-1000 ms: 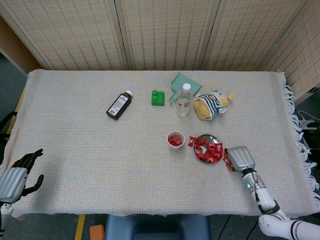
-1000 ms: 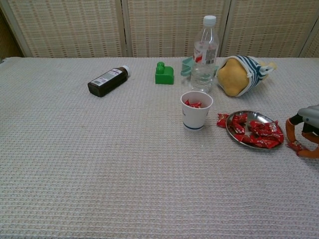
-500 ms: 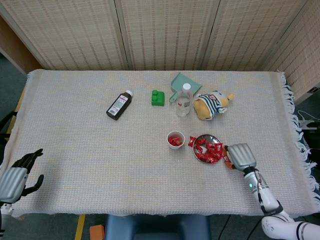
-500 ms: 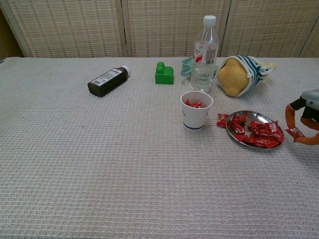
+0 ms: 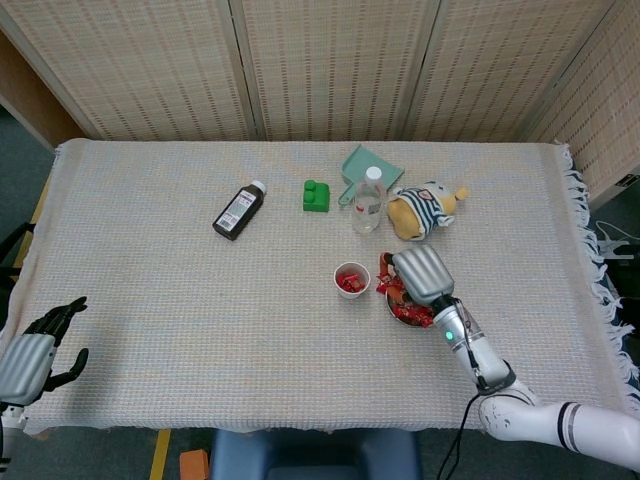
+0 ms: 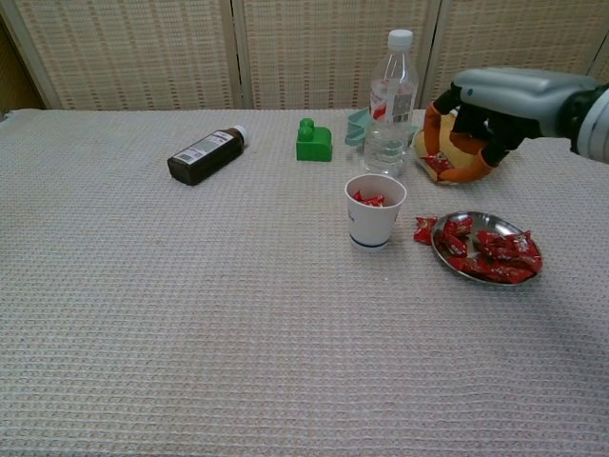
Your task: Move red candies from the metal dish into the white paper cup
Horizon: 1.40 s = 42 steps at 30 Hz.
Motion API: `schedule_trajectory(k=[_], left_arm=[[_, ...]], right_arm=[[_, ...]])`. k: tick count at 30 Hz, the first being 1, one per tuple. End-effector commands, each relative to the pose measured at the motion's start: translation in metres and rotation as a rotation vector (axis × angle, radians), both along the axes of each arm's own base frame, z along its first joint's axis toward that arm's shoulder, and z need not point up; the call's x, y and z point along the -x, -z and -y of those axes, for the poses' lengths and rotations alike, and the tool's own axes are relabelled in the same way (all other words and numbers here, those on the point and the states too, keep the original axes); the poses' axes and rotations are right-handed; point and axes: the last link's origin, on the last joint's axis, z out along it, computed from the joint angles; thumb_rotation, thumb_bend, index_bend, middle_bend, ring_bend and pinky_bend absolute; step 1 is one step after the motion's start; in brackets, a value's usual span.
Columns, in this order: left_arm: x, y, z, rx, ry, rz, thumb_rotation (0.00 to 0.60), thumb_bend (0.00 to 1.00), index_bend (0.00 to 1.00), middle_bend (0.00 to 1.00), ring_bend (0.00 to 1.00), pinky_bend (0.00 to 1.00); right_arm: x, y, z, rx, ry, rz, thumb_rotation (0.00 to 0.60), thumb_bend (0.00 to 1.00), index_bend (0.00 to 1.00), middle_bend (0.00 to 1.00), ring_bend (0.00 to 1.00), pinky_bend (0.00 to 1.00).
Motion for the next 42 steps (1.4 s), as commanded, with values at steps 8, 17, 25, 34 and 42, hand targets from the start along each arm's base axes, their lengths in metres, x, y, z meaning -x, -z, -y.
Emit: schedule_trajectory(k=[8,17,25,34,42], left_arm=[[0.003,-0.006,0.001,-0.017,-0.006,0.015,0.6,0.47,0.03,0.15,0.12,0.24],[0.003,-0.006,0.002,-0.014,-0.003,0.013,0.6,0.46,0.03,0.15,0.12,0.24],[0.001,-0.004,0.001,-0.012,0.002,0.009,0.6,0.46,0.02,0.15,0.12,0.24],[0.001,-0.005,0.002,-0.01,0.003,0.011,0.6,0.46,0.03,0.15,0.12,0.24],[0.002,-0.003,0.001,-0.007,-0.001,0.008,0.6,0.46,0.03,0.15,0.12,0.25]], right_arm=[[-0.035,0.053,0.024,-0.034,-0.01,-0.053,0.6,0.22,0.53,0.88,0.8,1.0],[-0.024,0.044,0.02,-0.026,0.003,-0.106,0.6,0.22,0.29,0.88,0.79,1.0],[-0.01,0.032,0.021,-0.007,0.049,-0.089,0.6,0.22,0.24,0.88,0.79,1.0],[0.037,0.036,0.014,0.0,0.16,-0.115,0.6,0.22,0.32,0.88,0.79,1.0],[0.036,0.06,0.023,-0.036,0.172,-0.118,0.6,0.22,0.37,0.88,0.79,1.0]])
